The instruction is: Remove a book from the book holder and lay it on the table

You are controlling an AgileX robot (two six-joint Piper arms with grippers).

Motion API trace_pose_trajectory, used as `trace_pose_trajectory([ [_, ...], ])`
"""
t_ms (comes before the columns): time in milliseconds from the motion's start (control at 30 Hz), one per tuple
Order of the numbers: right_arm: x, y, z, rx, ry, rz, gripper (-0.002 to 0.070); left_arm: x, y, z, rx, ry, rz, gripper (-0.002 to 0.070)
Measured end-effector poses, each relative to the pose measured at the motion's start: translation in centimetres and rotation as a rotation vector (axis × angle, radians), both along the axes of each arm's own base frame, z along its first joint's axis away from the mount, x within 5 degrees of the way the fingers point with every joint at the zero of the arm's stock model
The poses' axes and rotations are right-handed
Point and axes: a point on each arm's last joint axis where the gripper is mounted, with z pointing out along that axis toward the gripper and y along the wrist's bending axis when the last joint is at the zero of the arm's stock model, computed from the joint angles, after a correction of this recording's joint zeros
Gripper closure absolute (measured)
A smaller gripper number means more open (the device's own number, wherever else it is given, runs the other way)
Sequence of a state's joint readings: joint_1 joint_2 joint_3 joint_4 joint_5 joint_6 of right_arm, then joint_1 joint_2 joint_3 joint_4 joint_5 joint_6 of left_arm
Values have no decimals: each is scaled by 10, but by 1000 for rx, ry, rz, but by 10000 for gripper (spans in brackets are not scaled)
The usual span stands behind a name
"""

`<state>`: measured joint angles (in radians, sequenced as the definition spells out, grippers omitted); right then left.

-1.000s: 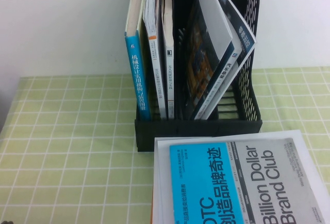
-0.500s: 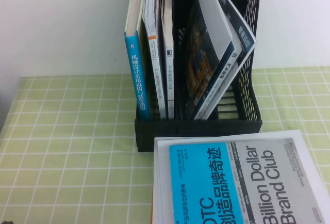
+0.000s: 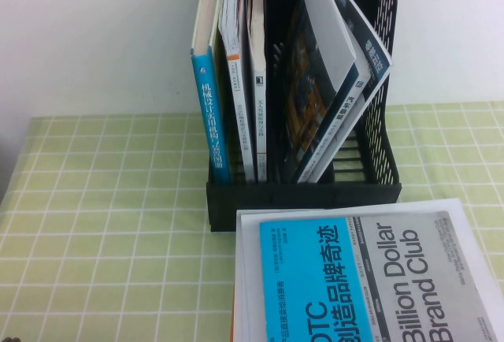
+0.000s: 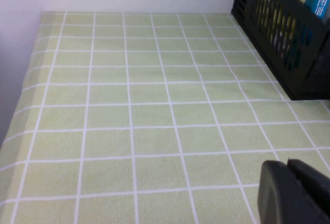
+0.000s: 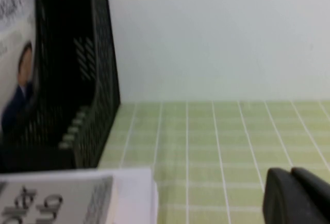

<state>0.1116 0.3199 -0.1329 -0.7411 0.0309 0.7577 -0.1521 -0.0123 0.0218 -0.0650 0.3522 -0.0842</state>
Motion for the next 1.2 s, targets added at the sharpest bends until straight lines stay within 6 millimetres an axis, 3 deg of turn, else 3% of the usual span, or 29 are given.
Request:
trace_pose_trajectory([
  [133,-5,-1,-20,-47,121,3,673,0,0,0,0,0,0,677],
  [500,-14,-3,-50,35,108,-57,673,0,0,0,-2,0,1,677],
  [733,-16,-3,-52,24,118,-61,673,0,0,0,-2,0,1,677],
  [900,-29,1,-56,23,114,-28,673,0,0,0,0,0,1,677],
  [1200,-34,-8,-64,91,186,-149,673,0,0,0,0,0,1,677],
])
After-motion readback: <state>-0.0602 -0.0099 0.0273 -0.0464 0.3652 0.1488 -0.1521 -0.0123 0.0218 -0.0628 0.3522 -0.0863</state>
